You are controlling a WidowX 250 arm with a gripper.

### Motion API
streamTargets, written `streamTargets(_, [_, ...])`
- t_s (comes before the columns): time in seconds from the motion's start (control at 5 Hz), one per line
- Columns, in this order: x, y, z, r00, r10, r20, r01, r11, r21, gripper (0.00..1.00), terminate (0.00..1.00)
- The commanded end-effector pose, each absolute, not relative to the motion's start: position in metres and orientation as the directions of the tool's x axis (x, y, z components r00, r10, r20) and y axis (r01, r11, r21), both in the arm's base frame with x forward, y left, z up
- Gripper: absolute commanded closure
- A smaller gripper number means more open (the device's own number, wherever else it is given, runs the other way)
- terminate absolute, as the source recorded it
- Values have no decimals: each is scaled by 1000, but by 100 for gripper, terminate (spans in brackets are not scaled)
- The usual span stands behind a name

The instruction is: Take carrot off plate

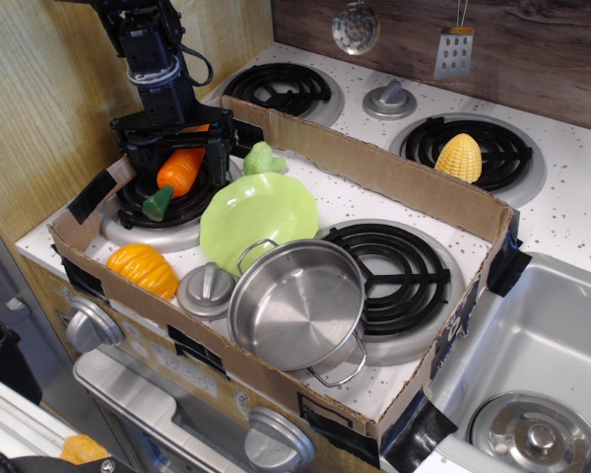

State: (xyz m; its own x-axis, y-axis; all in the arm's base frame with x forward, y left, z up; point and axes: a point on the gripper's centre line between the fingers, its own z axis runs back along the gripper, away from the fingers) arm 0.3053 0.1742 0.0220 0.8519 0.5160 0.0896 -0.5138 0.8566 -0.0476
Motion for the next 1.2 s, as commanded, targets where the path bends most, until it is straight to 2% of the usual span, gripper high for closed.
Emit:
streamTargets(0.0, [290,192,74,859,461,224,-480,876,36,0,0])
streamTargets(0.2, [284,189,90,868,452,204,-476,875,86,0,0])
streamTargets(0.4, [284,183,100,876,445,188,-463,884,66,0,0])
streamTargets(1.0, [284,183,100,876,445,188,-463,884,66,0,0])
